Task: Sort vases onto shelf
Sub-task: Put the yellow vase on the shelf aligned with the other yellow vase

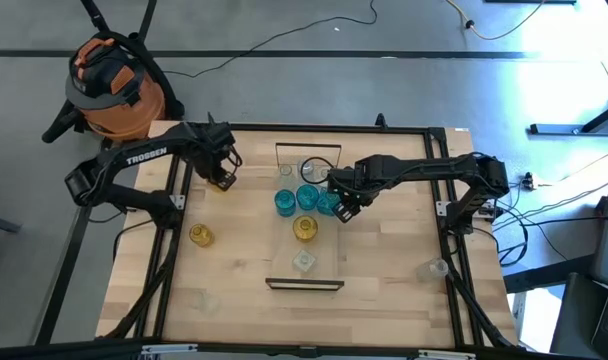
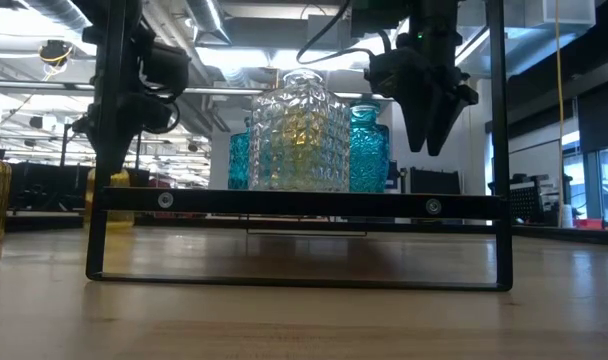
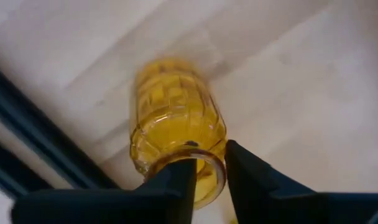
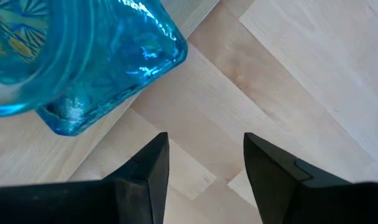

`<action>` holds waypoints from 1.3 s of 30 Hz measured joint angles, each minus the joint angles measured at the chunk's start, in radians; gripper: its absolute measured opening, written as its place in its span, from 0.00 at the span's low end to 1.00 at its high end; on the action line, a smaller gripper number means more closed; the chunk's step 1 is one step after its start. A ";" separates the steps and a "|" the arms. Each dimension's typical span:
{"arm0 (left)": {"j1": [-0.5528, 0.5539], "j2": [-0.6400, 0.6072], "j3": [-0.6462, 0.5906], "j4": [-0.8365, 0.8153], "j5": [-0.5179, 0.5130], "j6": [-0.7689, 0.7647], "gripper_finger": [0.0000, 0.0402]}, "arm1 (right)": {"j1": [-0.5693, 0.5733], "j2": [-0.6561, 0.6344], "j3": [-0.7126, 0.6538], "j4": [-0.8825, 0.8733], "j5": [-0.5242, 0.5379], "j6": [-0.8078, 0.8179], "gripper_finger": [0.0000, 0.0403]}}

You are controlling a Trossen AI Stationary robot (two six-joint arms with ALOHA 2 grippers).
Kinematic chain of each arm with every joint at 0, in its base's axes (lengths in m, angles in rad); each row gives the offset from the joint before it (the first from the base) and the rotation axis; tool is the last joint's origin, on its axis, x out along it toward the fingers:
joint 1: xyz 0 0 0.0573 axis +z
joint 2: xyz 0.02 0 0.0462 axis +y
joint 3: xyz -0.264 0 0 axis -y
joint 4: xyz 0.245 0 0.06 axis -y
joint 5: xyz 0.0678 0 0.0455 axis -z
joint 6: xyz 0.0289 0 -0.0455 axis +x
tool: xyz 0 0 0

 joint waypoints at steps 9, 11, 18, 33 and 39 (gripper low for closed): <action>-0.144 -0.033 0.129 -0.071 0.063 -0.040 0.08 | 0.000 0.000 0.000 0.002 0.000 0.000 0.42; -0.206 -0.029 0.198 -0.127 0.060 -0.067 0.08 | 0.000 0.000 0.000 0.002 0.000 0.000 0.42; -0.490 -0.026 0.440 -0.148 0.132 -0.247 0.08 | 0.000 0.000 0.000 0.003 0.000 0.000 0.42; -0.811 0.320 0.727 -0.146 0.024 -0.328 0.08 | 0.000 0.000 0.000 0.006 0.000 -0.004 0.42; -0.804 0.460 0.772 -0.145 0.023 -0.247 0.08 | 0.000 0.000 0.000 0.000 -0.025 -0.005 0.42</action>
